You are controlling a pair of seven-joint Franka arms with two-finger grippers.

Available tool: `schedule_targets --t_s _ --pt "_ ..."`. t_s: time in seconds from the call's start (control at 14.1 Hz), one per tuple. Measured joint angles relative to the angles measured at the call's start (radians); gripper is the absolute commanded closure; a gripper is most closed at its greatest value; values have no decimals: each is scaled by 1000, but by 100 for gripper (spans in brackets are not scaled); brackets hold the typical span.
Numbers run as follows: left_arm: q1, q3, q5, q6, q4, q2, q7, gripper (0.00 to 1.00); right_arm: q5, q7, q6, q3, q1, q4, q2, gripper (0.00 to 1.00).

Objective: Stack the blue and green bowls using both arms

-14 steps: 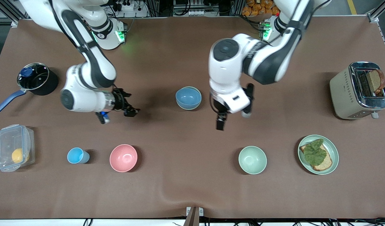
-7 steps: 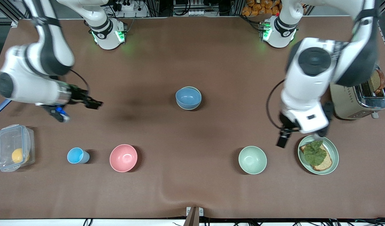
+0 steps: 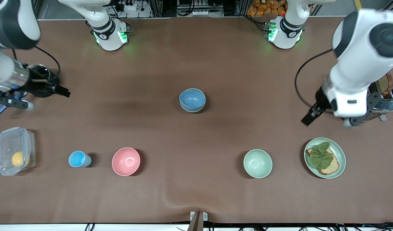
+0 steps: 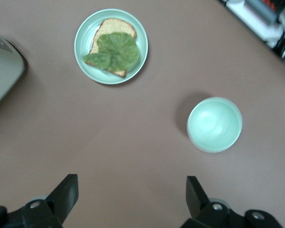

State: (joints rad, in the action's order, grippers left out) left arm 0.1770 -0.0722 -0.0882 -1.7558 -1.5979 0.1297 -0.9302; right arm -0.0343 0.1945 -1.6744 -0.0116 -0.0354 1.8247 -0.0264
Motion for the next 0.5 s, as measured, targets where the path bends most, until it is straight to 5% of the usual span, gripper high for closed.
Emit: schedule_targets --t_s 0.5 --pt "-64 0 47 133 -39 -141 431 0 30 -103 4 -20 12 -84 -1 0"
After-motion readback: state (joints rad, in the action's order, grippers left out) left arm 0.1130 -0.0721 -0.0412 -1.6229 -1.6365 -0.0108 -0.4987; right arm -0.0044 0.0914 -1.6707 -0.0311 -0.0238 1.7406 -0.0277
